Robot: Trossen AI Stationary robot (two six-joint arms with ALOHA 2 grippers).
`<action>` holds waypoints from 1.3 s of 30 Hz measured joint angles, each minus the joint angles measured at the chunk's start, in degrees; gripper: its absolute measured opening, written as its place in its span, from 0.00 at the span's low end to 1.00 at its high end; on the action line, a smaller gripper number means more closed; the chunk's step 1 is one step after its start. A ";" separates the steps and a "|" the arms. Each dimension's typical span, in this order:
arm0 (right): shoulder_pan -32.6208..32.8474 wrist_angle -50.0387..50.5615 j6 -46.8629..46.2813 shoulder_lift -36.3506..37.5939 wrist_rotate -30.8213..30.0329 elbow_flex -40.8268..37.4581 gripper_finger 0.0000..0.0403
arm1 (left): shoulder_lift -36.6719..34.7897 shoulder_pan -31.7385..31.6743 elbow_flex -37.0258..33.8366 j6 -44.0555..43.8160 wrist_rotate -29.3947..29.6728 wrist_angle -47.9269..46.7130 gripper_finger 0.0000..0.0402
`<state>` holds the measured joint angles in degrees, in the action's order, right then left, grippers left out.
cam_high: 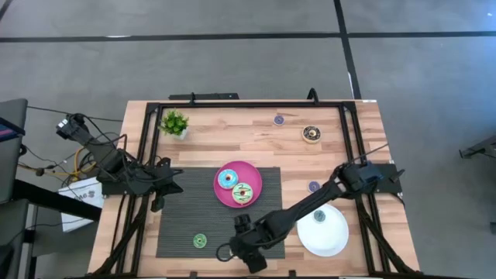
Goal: Pick & Place donuts
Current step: Put the small white donut on the white plate
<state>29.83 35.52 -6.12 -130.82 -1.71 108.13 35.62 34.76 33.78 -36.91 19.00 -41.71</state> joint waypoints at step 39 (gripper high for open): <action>0.17 -7.22 2.96 -7.39 -1.25 0.01 0.53 | 0.00 -0.02 0.00 -0.76 0.94 -2.65 0.00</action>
<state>30.00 28.30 -3.16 -138.21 -2.96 108.14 35.62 34.74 33.78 -37.67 19.94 -44.36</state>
